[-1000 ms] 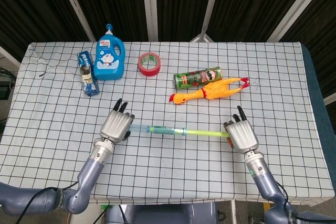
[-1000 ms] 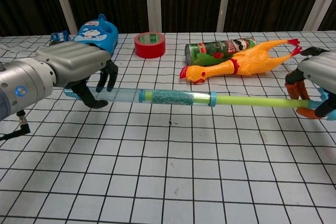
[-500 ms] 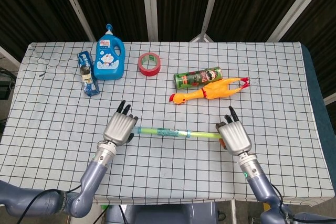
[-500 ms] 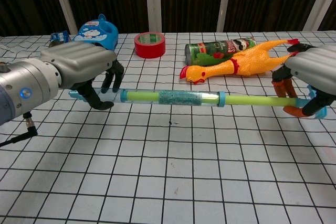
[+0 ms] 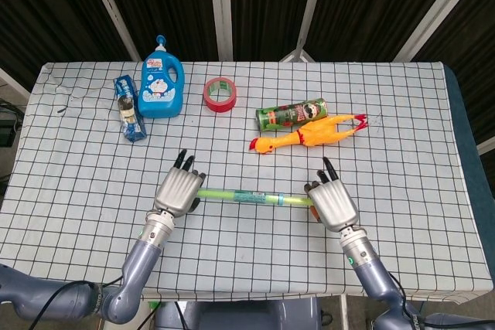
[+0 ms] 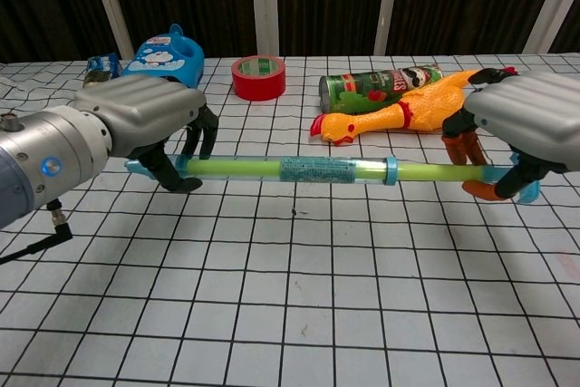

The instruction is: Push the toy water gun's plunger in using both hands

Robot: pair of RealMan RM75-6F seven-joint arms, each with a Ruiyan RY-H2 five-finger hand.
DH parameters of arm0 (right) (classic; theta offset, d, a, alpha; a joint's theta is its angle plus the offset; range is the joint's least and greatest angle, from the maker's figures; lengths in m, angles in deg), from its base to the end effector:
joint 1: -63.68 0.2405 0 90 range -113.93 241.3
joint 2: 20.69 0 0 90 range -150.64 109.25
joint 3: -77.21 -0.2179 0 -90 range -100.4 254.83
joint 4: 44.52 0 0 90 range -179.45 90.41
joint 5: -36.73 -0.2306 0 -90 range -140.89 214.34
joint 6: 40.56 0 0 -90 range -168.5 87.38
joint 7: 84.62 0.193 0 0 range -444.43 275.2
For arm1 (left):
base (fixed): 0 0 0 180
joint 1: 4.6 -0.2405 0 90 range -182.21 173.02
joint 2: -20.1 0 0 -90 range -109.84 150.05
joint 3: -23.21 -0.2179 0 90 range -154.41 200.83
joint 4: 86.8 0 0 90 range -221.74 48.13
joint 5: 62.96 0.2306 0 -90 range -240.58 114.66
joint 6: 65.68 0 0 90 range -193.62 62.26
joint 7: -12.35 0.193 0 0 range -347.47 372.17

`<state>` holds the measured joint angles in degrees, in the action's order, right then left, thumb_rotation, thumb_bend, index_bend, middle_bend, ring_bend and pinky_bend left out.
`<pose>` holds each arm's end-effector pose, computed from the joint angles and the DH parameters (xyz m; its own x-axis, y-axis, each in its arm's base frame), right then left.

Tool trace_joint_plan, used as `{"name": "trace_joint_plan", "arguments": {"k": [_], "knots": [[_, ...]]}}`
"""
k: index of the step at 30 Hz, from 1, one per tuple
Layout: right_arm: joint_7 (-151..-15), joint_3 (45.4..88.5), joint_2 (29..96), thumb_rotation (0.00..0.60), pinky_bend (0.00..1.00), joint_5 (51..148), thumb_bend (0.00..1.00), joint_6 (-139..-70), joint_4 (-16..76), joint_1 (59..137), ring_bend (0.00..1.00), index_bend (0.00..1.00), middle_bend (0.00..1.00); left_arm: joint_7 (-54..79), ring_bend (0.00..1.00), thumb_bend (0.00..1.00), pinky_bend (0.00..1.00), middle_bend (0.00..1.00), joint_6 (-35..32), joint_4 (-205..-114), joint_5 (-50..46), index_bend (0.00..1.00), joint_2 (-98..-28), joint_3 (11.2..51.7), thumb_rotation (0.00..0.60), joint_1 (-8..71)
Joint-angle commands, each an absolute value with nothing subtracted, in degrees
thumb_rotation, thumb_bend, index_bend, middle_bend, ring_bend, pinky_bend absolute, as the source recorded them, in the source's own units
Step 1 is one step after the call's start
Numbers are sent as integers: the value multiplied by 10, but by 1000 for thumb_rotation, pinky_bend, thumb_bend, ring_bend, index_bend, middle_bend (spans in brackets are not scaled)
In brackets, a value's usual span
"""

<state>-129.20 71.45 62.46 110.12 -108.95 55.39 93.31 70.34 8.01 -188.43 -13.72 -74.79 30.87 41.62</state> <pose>-0.1169 -0.2986 -0.0188 0.6772 -0.0450 0.7344 -0.6904 -0.3840 0.6131 -0.0461 0.3075 -0.0642 0.6749 0.1331 0.7258 0.7124 -0.3741 -0.5938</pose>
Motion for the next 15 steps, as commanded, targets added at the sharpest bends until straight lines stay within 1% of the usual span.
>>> {"name": "trace_joint_plan", "arguments": {"k": [1, 15], "knots": [[-1297, 714, 628, 600, 0, 1099, 499, -1090, 557, 935, 270, 856, 614, 702, 129, 465, 0, 602, 81, -1885, -136, 532, -747, 308, 600, 416], [-1317, 715, 638, 600, 0, 1094, 500, -1093, 569, 942, 270, 856, 614, 704, 129, 466, 0, 606, 83, -1889, -137, 532, -748, 310, 600, 419]]}}
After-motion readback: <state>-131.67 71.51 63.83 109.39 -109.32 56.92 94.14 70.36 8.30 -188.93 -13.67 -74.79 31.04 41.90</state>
